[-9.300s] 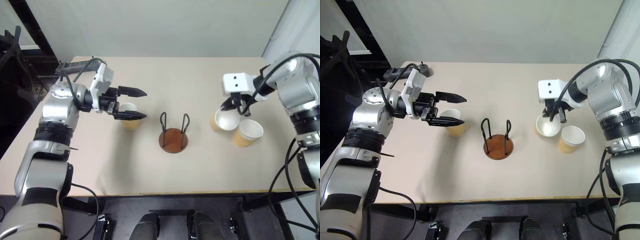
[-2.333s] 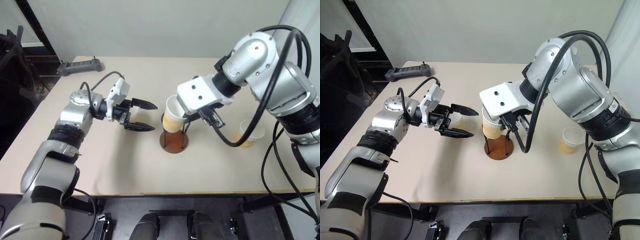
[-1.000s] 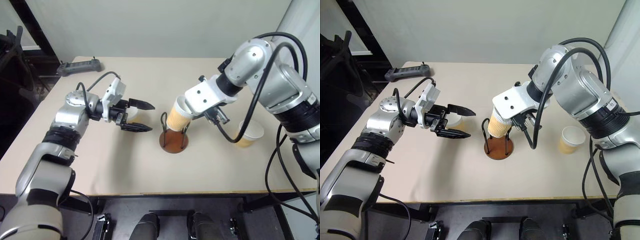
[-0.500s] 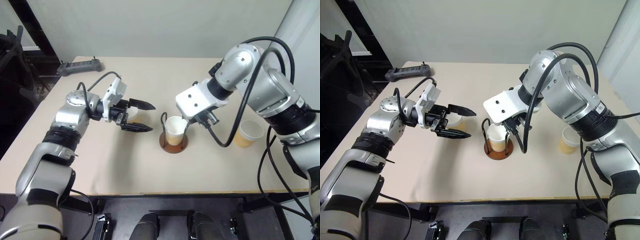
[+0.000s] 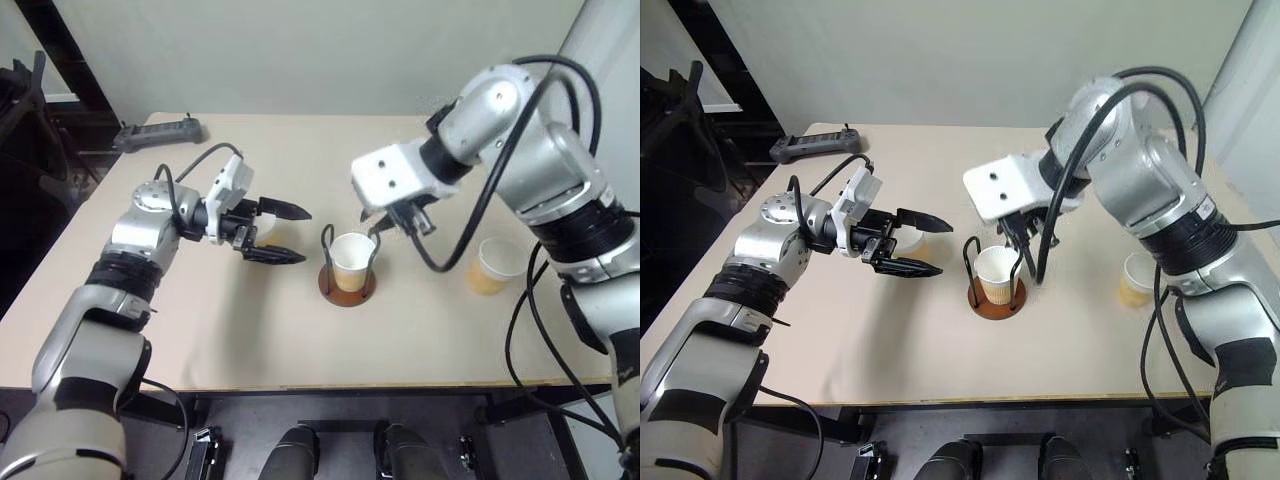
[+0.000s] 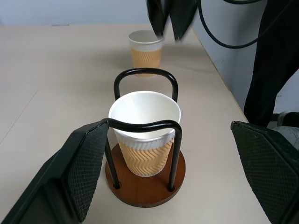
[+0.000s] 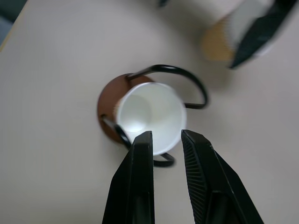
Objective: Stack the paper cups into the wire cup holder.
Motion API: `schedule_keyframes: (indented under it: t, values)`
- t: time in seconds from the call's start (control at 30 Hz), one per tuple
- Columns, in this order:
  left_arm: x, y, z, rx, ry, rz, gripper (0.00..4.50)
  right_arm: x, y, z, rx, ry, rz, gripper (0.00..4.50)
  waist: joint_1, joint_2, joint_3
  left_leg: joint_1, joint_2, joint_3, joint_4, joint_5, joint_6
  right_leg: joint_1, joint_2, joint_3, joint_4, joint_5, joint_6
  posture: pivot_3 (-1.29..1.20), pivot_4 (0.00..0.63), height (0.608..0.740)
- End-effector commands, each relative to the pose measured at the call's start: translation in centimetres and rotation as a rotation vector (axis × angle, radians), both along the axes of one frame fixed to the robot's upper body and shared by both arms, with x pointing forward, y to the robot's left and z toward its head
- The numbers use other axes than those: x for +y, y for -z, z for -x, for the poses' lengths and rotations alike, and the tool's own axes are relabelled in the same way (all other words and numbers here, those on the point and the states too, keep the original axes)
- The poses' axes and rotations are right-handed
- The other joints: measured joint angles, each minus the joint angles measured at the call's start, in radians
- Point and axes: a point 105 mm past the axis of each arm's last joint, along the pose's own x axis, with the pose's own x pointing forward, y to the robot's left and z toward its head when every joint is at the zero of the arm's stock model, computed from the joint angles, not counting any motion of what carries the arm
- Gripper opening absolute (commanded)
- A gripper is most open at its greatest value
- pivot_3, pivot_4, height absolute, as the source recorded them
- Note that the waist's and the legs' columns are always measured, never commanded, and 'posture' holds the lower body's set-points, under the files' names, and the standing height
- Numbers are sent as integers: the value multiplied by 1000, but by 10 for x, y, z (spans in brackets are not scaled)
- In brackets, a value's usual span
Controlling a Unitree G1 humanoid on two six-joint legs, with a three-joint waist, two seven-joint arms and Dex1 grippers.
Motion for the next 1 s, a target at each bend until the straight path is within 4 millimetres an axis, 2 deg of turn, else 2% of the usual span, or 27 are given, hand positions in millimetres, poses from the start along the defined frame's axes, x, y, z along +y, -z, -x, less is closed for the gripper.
schedule_keyframes:
  t: [0.03, 0.17, 0.27, 0.47, 0.57, 0.7, 0.77, 0.87, 1.0]
  values:
    - [4, -14, 4, -37, 22, 14, 4500, -18, -29, -2, -48, 71, -100, 879, 2, 0, 0, 0, 0, 0, 0, 0, 0, 0, 0, 0, 0, 0, 0, 0, 150, 740]
    - [9, -15, 1, -39, -2, 5, 4500, -37, -31, -2, -52, 128, -107, 879, 2, 0, 0, -1, 0, 0, 0, 0, 0, 0, 0, 0, -1, 0, 0, 0, 150, 740]
    - [24, -25, -10, -105, -82, -64, 4500, -52, -26, -4, -52, 176, -105, 879, 2, -1, 0, 0, 0, 0, 0, 0, 0, 0, 0, 0, 0, 0, 0, 0, 150, 740]
    - [46, -36, -18, -162, -180, -194, 4500, -64, -20, -5, -42, 216, -116, 879, -2, -1, 0, 0, 0, 1, 0, 0, 0, 0, 0, 0, 0, 0, 0, 0, 150, 740]
    - [56, -34, -20, -214, -198, -326, 4500, -70, -15, -7, -38, 229, -112, 879, -4, -1, 0, 0, 0, 0, -1, 0, 0, 0, 0, 0, -1, -1, 1, 0, 150, 740]
    - [63, -30, -19, -235, -200, -421, 4500, -76, -7, -11, -50, 228, -101, 879, -4, -1, 0, -1, 0, 1, -1, -1, 1, -1, 0, 0, -1, -1, 2, 0, 150, 740]
    - [65, -29, -18, -235, -194, -438, 4500, -76, -4, -13, -70, 200, -115, 879, -3, -1, 0, -1, 0, 0, -1, -1, 1, -1, 0, 1, -1, -1, 2, 0, 150, 740]
    - [66, -27, -17, -231, -194, -419, 4500, -60, -9, -11, -30, 132, -283, 879, -3, -1, 0, -2, 0, 0, -1, -1, 1, -1, 0, 1, -1, -1, 2, 0, 150, 740]
    - [70, -22, -17, -206, -209, -402, 4500, -53, -14, -12, -10, 89, -405, 879, -3, -1, 0, -1, 0, 1, -1, -1, 1, -2, 0, 1, 0, -1, 2, 0, 150, 740]
